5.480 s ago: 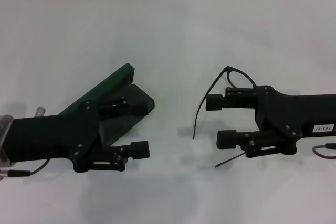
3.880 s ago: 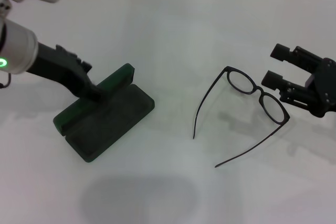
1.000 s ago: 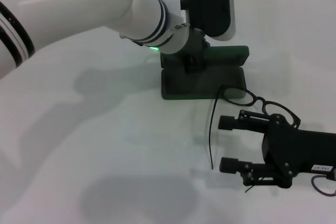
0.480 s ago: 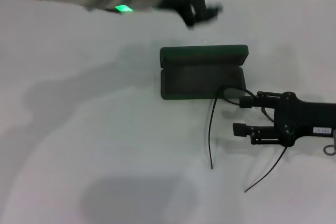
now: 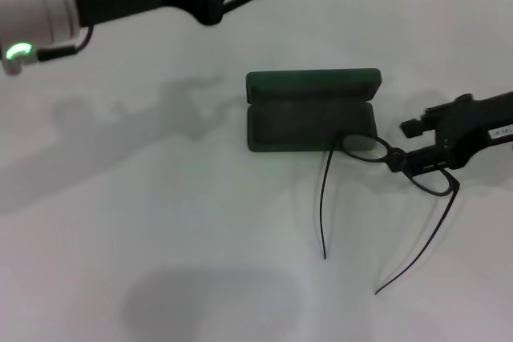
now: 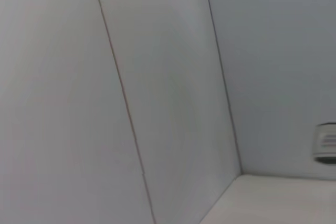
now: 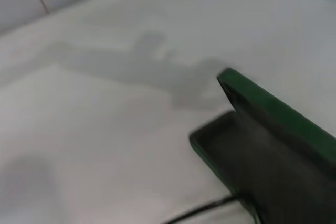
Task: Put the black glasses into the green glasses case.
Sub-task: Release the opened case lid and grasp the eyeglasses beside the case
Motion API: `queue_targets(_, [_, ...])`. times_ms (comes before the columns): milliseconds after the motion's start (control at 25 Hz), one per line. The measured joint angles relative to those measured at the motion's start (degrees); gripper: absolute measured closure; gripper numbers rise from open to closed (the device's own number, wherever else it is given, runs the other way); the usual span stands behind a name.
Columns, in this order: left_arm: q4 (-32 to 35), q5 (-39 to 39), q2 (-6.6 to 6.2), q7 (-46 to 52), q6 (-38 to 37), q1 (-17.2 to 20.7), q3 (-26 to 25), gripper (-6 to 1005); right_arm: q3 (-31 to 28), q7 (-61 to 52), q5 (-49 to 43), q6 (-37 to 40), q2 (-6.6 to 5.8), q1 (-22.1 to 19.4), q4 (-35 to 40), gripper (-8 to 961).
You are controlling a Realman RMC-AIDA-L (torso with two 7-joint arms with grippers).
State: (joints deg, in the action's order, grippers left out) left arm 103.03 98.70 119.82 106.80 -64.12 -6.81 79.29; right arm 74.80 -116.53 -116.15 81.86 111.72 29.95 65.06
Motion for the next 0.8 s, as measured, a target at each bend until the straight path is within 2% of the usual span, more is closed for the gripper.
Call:
queue_targets(80, [-2.2,-2.5,0.08,-1.6,-1.2,1.1,-0.1,574,-2.2,-5.3,-6.3,3.6,1.03,2.0,2.4,243])
queue_targets(200, [-6.2,-4.4,0.08,-3.1,-2.9,1.9,-0.1,577,-3.1,-9.3,-11.1,5.7,1.62,4.3,2.9,257])
queue_targets(240, [-7.5,-4.9,0.08,-3.5,-3.1,2.2,-0.2,580,-2.9,-12.0,-15.5,6.4,2.39,6.7,1.8,262])
queue_targets(400, [-13.9,-7.3,0.05,-6.3,-4.3,1.4,-0.5,589,-2.8,-13.0,-21.0,5.1,3.63,9.7,-2.2,301])
queue_targets(600, [-17.5,-8.3,-0.03,-7.2,-5.3,-1.1,-0.7,601,-2.7,-13.3,-22.1,2.0,3.79,12.9,-9.4,350])
queue_targets(800, [-19.2,-9.4,-0.03,-8.5,-5.5,-2.2,-1.2,613,-1.8,-12.7,-22.5,-1.7,3.99,13.0,-10.3,398])
